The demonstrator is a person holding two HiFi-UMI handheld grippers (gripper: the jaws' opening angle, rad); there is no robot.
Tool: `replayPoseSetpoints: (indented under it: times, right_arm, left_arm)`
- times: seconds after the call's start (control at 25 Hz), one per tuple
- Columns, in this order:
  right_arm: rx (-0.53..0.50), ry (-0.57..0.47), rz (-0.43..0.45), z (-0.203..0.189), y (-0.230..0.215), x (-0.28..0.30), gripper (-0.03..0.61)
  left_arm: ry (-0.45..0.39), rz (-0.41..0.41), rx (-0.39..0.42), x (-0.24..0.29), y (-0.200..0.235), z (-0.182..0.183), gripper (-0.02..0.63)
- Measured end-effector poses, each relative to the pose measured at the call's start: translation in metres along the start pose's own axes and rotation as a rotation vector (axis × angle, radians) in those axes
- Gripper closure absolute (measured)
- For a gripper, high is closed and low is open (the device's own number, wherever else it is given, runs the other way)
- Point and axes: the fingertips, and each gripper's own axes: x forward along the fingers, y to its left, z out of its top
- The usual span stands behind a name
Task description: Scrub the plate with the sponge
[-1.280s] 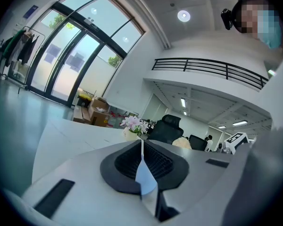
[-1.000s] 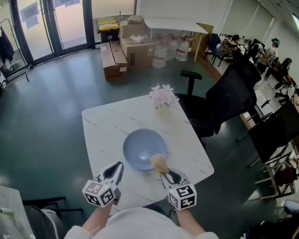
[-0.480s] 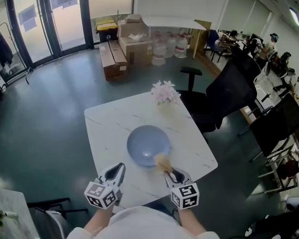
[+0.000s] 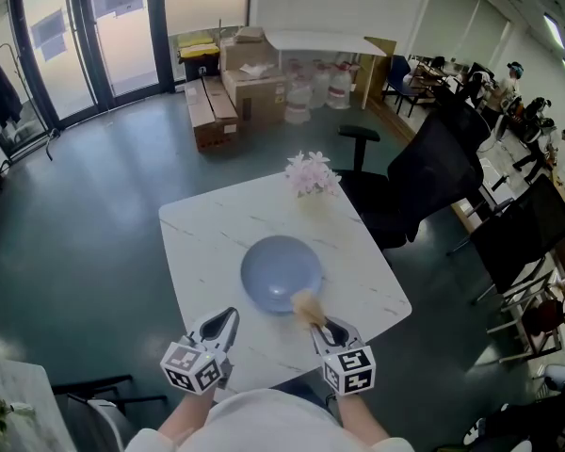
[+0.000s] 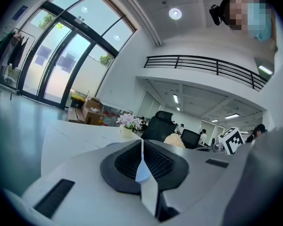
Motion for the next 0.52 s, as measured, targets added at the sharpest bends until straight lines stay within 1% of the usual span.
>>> replayPoseSetpoints:
  times: [0.52]
  right_arm:
    - [-0.003,0.006,0.0,0.0026,-0.0026,0.0042,0.466]
  left_arm:
    - [0.001,-0.003,-0.016,0.0039,0.0015,0.0006,0.571]
